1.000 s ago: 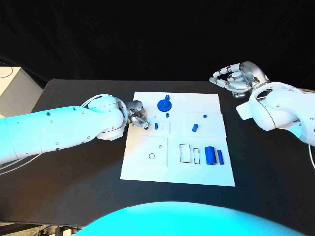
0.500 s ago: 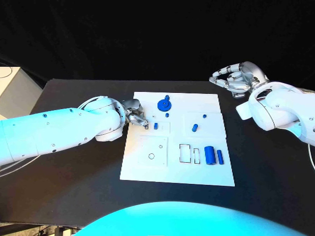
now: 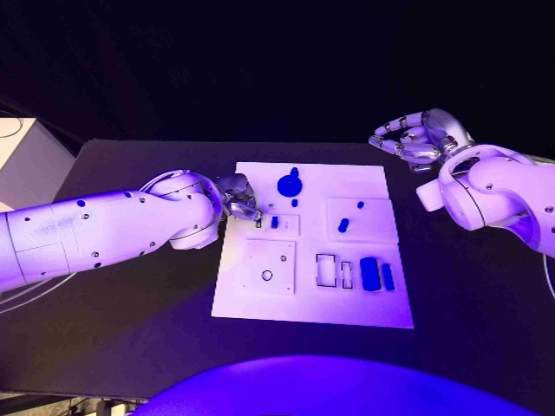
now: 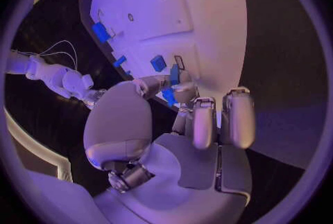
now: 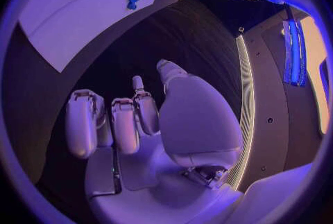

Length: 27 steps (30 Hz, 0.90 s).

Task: Assemble the parts on the task board

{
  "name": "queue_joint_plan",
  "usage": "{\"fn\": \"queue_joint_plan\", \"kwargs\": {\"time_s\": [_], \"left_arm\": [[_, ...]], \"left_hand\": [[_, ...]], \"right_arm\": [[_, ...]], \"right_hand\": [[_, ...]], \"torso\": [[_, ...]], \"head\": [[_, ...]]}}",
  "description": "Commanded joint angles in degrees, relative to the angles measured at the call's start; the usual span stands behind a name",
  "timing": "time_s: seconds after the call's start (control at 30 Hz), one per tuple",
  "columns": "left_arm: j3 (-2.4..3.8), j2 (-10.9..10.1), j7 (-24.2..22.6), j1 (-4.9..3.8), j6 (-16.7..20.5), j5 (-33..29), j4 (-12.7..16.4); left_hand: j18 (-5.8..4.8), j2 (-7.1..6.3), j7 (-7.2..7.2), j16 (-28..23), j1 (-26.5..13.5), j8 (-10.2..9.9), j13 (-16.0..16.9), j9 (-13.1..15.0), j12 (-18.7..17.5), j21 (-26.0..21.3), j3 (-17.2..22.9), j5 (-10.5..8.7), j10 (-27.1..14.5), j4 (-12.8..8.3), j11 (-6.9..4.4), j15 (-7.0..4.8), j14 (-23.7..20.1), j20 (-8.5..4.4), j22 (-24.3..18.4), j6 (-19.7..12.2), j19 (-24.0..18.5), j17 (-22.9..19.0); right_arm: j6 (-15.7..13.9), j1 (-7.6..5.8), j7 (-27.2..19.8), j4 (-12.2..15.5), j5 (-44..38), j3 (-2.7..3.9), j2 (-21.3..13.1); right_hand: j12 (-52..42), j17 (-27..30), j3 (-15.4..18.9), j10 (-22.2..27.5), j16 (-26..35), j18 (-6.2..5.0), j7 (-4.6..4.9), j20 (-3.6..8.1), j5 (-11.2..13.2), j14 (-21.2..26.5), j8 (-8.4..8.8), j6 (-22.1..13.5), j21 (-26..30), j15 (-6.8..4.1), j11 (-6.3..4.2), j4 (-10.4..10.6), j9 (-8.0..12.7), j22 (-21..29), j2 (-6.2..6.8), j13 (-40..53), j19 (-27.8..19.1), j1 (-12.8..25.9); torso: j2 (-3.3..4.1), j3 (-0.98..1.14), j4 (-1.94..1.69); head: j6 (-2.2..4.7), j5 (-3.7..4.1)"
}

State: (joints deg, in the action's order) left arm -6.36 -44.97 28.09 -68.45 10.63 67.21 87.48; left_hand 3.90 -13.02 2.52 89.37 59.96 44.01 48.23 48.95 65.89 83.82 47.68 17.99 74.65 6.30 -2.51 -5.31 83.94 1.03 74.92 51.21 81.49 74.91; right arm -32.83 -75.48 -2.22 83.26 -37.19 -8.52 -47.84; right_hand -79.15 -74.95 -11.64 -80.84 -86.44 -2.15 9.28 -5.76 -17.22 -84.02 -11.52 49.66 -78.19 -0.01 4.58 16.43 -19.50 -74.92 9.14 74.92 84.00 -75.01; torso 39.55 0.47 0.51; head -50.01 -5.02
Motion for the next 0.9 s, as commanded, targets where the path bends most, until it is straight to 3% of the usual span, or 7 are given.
{"fn": "queue_joint_plan", "kwargs": {"time_s": [0.03,0.9], "left_arm": [[0.01,0.2,-0.6,0.16,0.1,-0.6,0.0],[0.0,0.0,-0.8,0.95,0.4,2.4,0.1]], "left_hand": [[-0.96,0.97,-1.26,0.2,1.4,0.2,-0.1,0.6,0.0,0.2,4.9,-0.1,0.2,-5.3,-0.24,-0.35,5.8,-0.08,3.2,1.3,0.4,14.3],[-0.98,0.99,-1.23,0.1,1.4,0.2,-0.1,0.6,-0.1,0.2,4.8,-0.27,0.2,-5.3,-0.21,-0.32,5.8,-0.08,3.3,1.4,0.4,14.2]], "right_arm": [[0.8,0.06,-0.6,0.0,-0.2,0.01,0.0],[0.9,0.15,-0.6,0.0,-0.2,0.01,-0.1]], "right_hand": [[0.3,-5.9,-0.2,0.3,0.4,-0.66,0.08,-0.1,-0.2,-3.7,-0.27,-0.3,0.3,0.03,-0.13,0.1,-0.1,-7.4,-0.15,5.4,1.1,0.6],[0.3,-5.9,-0.2,0.3,0.4,-0.66,0.08,-0.1,-0.2,-3.7,-0.27,-0.3,0.3,0.03,-0.13,0.1,-0.1,-7.4,-0.15,5.4,1.1,0.6]], "torso": [[-0.02,-0.01,0.02],[0.01,-0.04,0.03]], "head": [[0.01,0.02],[0.01,0.02]]}}
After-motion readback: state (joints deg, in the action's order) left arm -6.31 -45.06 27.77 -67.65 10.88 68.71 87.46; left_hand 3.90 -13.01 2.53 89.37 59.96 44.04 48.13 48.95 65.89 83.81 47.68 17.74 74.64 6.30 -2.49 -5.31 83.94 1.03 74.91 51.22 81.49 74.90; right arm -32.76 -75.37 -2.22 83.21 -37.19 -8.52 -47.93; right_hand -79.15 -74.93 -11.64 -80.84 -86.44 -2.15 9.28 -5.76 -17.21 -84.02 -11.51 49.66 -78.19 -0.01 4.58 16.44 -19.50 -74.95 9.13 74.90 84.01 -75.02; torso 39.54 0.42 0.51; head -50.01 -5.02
